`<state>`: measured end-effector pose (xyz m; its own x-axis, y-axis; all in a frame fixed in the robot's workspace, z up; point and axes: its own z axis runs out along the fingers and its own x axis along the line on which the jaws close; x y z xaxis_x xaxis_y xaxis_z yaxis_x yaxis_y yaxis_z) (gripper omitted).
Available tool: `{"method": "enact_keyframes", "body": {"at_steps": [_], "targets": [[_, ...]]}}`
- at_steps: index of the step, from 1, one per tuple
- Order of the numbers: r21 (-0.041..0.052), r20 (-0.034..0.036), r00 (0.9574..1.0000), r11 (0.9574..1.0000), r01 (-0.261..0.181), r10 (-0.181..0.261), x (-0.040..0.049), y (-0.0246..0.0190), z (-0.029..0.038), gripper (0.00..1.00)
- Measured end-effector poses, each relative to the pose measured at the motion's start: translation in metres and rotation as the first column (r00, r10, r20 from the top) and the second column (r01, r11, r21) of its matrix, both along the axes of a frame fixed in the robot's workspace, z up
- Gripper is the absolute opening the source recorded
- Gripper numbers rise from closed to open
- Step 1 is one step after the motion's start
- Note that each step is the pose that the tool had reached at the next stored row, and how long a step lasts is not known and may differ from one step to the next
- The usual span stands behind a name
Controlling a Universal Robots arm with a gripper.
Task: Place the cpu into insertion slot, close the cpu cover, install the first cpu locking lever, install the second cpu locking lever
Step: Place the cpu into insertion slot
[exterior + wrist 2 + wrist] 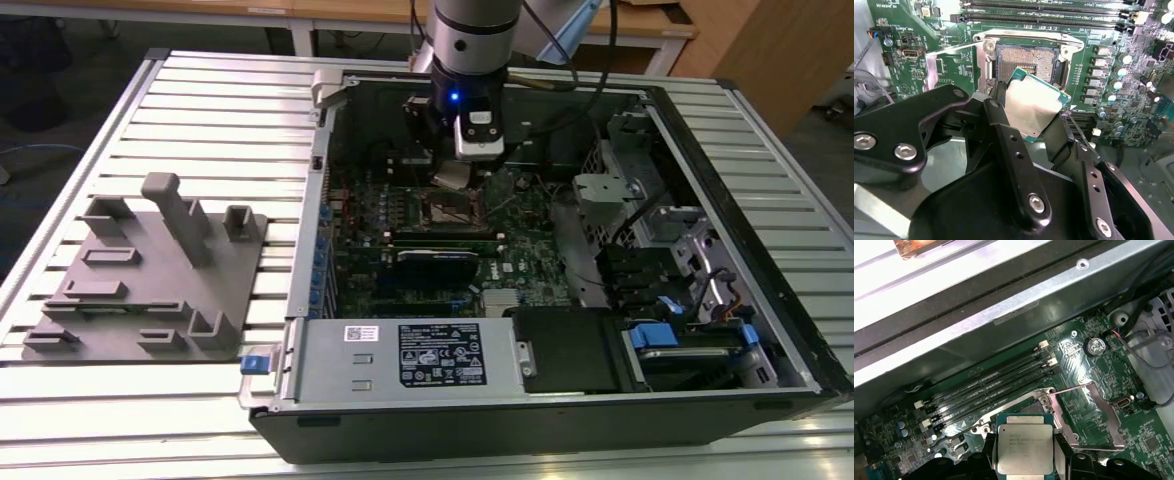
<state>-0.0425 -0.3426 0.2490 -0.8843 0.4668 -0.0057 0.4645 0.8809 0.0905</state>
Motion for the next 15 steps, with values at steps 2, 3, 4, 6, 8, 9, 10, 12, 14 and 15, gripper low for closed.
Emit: {"method": "enact_keyframes", "body": {"at_steps": [2,3,4,6,8,9,10,12,14,15], "targets": [[-0.0001,-0.0001,0.9996,0.9996,0.028,-0.028,0.0000,0.0000,-0.0002,0.54],[0.0000,0.0000,0.9990,0.9990,0.044,-0.044,0.0000,0.0000,-0.0003,0.54],[0.0001,0.0000,0.9985,0.9985,0.054,-0.054,0.0000,0.0000,-0.0003,0.54],[0.0000,0.0000,0.9984,0.9984,0.057,-0.057,0.0000,-0.0001,-0.0003,0.54],[0.0001,0.0000,0.9984,0.9984,0.057,-0.057,0.0000,0.0000,-0.0003,0.54],[0.0000,0.0000,0.9983,0.9983,0.058,-0.058,0.0000,0.0000,-0.0003,0.54],[0.0001,0.0001,0.9980,0.9980,0.064,-0.064,0.0000,0.0000,-0.0004,0.54],[0.0001,0.0000,0.9960,0.9960,0.090,-0.090,0.0000,0.0000,-0.0006,0.54],[0.0001,-0.0001,0.9942,0.9942,0.108,-0.108,0.0000,-0.0001,-0.0006,0.54],[0.0000,0.0000,0.9942,0.9942,0.108,-0.108,0.0000,0.0000,-0.0006,0.54]]}}
